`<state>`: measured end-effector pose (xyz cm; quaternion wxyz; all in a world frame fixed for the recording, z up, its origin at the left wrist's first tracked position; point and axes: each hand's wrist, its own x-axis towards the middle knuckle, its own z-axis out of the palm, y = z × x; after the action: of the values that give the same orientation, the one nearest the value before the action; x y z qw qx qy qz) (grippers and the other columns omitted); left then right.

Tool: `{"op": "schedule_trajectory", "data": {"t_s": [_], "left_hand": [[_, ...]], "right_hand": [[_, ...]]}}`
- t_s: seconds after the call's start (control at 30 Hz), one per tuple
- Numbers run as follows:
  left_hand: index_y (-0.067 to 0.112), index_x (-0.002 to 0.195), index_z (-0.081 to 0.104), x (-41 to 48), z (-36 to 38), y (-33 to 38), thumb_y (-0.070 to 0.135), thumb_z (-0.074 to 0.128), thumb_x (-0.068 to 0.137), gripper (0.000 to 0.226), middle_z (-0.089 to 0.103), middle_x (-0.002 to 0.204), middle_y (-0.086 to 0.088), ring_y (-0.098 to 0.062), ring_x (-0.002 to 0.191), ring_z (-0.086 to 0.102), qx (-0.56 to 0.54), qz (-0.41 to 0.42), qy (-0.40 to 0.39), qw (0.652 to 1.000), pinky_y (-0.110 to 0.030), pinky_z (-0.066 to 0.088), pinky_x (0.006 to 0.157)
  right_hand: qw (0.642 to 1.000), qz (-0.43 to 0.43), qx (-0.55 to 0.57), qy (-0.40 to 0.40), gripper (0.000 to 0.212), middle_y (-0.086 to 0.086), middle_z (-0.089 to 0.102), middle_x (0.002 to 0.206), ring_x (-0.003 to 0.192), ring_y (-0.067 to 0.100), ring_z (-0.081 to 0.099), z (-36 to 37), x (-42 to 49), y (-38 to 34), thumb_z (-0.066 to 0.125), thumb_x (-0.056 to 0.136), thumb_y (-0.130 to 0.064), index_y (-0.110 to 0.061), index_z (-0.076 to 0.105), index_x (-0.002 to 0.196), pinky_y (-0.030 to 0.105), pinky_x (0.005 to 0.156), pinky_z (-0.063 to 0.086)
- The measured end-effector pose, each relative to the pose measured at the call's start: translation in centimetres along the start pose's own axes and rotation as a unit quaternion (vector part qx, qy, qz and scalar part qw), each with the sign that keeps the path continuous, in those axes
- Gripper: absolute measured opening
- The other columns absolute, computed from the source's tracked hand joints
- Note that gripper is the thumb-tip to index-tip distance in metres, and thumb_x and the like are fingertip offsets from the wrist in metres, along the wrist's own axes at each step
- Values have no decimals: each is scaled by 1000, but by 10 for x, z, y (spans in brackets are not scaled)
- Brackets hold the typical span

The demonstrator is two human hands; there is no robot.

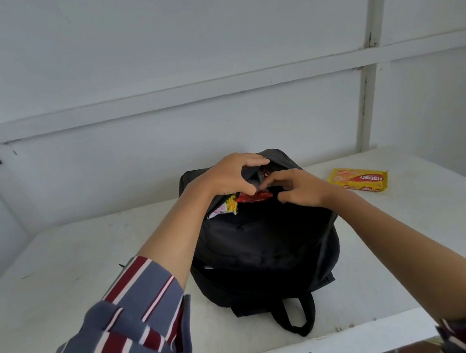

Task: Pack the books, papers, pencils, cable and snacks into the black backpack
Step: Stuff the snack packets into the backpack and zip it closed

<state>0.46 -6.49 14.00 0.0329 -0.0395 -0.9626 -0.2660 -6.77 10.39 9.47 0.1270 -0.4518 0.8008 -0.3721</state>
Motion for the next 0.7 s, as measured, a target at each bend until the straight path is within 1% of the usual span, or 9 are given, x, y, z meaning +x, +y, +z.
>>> {"op": "schedule_trajectory", "data": {"t_s": [0.07, 0.13, 0.17, 0.2, 0.27, 0.37, 0.5, 0.63, 0.7], "left_hand": [[22, 137, 46, 0, -1, 0, -3, 64, 75, 69, 37, 148, 5, -9, 135, 32, 3, 0, -1, 1000, -17, 24, 101], [22, 138, 46, 0, -1, 0, -3, 64, 75, 70, 36, 148, 5, -8, 136, 31, 3, 0, -1, 1000, -16, 24, 100], [22, 138, 46, -1, -1, 0, -3, 64, 75, 70, 36, 148, 5, -8, 136, 31, 2, 1, -1, 1000, -16, 24, 100], [21, 138, 46, -1, -1, 0, -3, 65, 75, 70, 36, 148, 4, -9, 136, 31, 0, 2, -2, 1000, -16, 24, 101], [20, 137, 46, -1, 0, 0, -3, 65, 75, 69, 37, 148, 3, -10, 136, 32, -2, 5, -1, 1000, -17, 24, 102], [21, 137, 46, -2, -1, 0, -2, 65, 75, 69, 36, 148, 3, -9, 136, 31, 2, 4, -3, 1000, -17, 24, 103], [22, 137, 46, -3, -2, -1, -2, 64, 75, 69, 36, 148, 5, -9, 135, 32, -1, 1, -4, 1000, -18, 24, 104], [23, 137, 46, -3, -2, 0, -3, 64, 74, 70, 37, 148, 4, -10, 135, 33, 3, 1, -6, 1000, -20, 26, 105], [23, 137, 46, -3, -3, 0, -3, 65, 74, 71, 36, 149, 4, -10, 136, 32, 6, 0, -8, 1000, -20, 25, 106]], "right_hand": [[1000, -2, 13, -7, 44, -4, 60, 115, 112, 9, 53, -2, -1, -3, 48, 79, 9, -19, 63, 109, 20, 97, 40], [1000, -20, 15, 11, 43, -4, 61, 113, 109, 7, 54, -1, -2, -5, 48, 80, 10, -17, 64, 109, 8, 90, 38], [999, -28, 12, 21, 41, -3, 62, 112, 108, 6, 55, 0, -2, -5, 49, 80, 9, -15, 65, 109, 5, 90, 38], [999, -34, 5, 24, 40, -3, 63, 113, 108, 7, 56, 2, -1, -6, 49, 80, 7, -16, 65, 109, 7, 93, 38], [999, -35, -17, 10, 38, -3, 64, 113, 110, 9, 57, 6, 4, -4, 51, 80, 2, -20, 65, 108, 19, 100, 38], [999, -28, -36, 6, 34, -2, 66, 111, 108, 12, 58, 10, 13, -2, 54, 80, -3, -23, 65, 105, 26, 100, 40], [1000, -7, -30, -2, 32, 1, 65, 110, 104, 16, 58, 9, 21, -5, 56, 81, -4, -23, 65, 104, 23, 93, 41], [999, 0, -43, -7, 33, -1, 61, 106, 98, 11, 54, 6, 27, -7, 55, 83, -1, -17, 65, 110, 5, 77, 37], [999, 3, -35, -15, 34, 2, 63, 105, 94, 13, 55, 6, 27, -7, 54, 82, 0, -18, 66, 108, 8, 77, 40]]}}
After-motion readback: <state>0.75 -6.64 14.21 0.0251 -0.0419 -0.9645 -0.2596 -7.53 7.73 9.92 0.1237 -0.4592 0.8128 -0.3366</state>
